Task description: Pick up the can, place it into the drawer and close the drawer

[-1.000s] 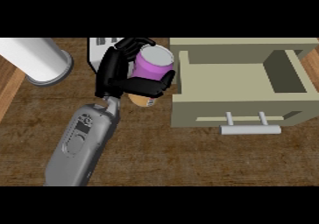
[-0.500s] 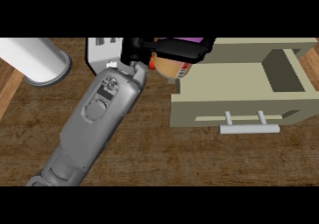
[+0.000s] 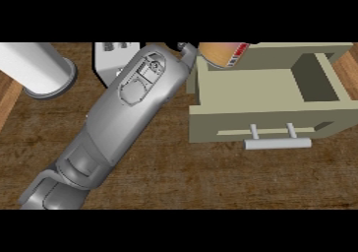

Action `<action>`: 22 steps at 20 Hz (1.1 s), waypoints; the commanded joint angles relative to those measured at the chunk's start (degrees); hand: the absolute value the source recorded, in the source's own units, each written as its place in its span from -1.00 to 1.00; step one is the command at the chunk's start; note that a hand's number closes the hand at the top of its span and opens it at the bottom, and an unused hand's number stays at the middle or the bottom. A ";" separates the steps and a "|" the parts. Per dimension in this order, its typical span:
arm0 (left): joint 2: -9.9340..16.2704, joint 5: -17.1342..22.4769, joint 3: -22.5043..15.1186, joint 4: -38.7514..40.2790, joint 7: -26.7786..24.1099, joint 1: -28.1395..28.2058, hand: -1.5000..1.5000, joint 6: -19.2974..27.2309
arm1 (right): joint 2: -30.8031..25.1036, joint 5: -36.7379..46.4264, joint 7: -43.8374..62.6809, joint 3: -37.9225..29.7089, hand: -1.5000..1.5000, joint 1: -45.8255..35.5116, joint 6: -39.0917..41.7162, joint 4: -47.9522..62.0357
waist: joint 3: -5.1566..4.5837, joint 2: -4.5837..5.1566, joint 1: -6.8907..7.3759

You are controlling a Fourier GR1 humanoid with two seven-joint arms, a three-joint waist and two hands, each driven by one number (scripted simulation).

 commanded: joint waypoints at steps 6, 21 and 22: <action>-0.01 8.49 -6.28 11.12 -3.99 -7.51 1.00 4.33 | 1.38 3.25 0.78 3.77 -1.00 -0.46 -0.61 -0.09 | 0.01 0.15 -0.75; -0.01 17.69 -16.26 22.49 -9.59 -12.53 1.00 8.08 | 1.08 3.60 -0.19 4.08 -1.00 -5.79 -1.60 4.40 | 0.14 0.87 -3.99; -0.01 17.08 -12.39 26.06 -12.27 -13.39 1.00 4.23 | -2.38 1.65 3.36 1.01 -1.00 -7.44 -1.21 2.61 | 0.05 0.86 -2.63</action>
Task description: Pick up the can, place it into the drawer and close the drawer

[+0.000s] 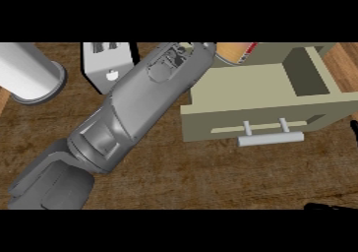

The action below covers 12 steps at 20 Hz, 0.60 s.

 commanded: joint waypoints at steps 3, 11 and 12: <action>0.00 2.80 -4.36 1.52 -3.59 1.80 1.00 2.51 | -0.28 0.01 2.33 -0.18 -1.00 -2.64 -1.44 -0.04 | -0.01 0.03 -0.18; 0.00 4.57 -8.23 4.90 -6.55 2.71 1.00 3.31 | 0.39 1.73 1.71 1.95 -1.00 -3.75 -1.53 1.16 | 0.00 0.51 -1.32; 0.00 4.34 -6.93 7.57 -5.39 -0.95 1.00 1.15 | -0.62 0.99 2.12 0.70 -1.00 -4.35 -1.45 0.79 | 0.01 0.67 -1.53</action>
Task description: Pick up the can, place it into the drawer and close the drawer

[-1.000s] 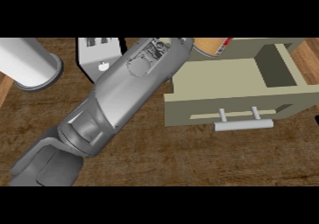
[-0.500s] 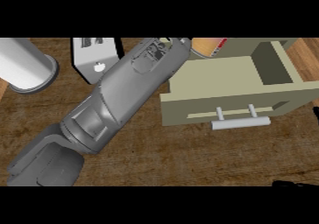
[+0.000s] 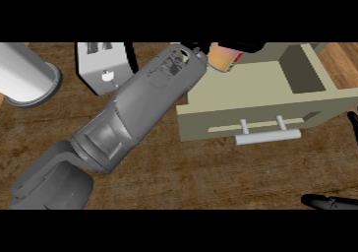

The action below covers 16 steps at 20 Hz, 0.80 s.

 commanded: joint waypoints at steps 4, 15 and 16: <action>0.00 1.34 -3.80 1.35 -2.19 2.08 -1.00 2.75 | -1.56 -1.40 2.51 -0.63 -1.00 -3.57 -0.16 0.06 | 0.01 0.37 -1.25; 0.00 4.06 -5.57 2.94 -3.12 1.42 -1.00 6.92 | -0.16 0.13 0.99 1.54 -1.00 -0.34 0.46 -2.64 | 0.01 0.35 -1.51; 0.00 5.23 -5.99 0.98 -3.87 4.05 -1.00 7.98 | -0.91 -0.43 0.43 0.51 -1.00 -2.13 0.53 -0.37 | 0.03 0.50 -1.61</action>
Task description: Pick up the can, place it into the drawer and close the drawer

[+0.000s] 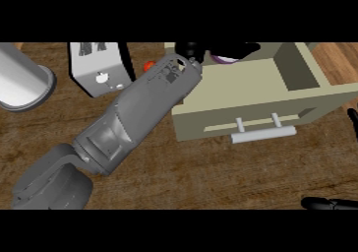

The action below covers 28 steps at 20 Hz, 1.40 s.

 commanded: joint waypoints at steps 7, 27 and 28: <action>0.01 4.00 0.08 -0.06 -2.45 1.31 -1.00 2.20 | -3.27 8.00 -5.18 0.22 -1.00 1.06 0.75 -3.04 | -0.04 0.10 -0.02; 0.01 10.14 0.22 -4.01 -4.09 -1.31 -1.00 5.69 | -12.53 43.99 -11.45 12.23 -1.00 -7.20 -3.20 4.85 | -0.11 -0.97 5.45; 0.01 10.30 -1.02 -6.34 -2.98 -1.06 -1.00 6.67 | -11.29 49.56 -10.12 15.66 -1.00 -8.07 -5.32 6.73 | -0.13 -1.11 6.06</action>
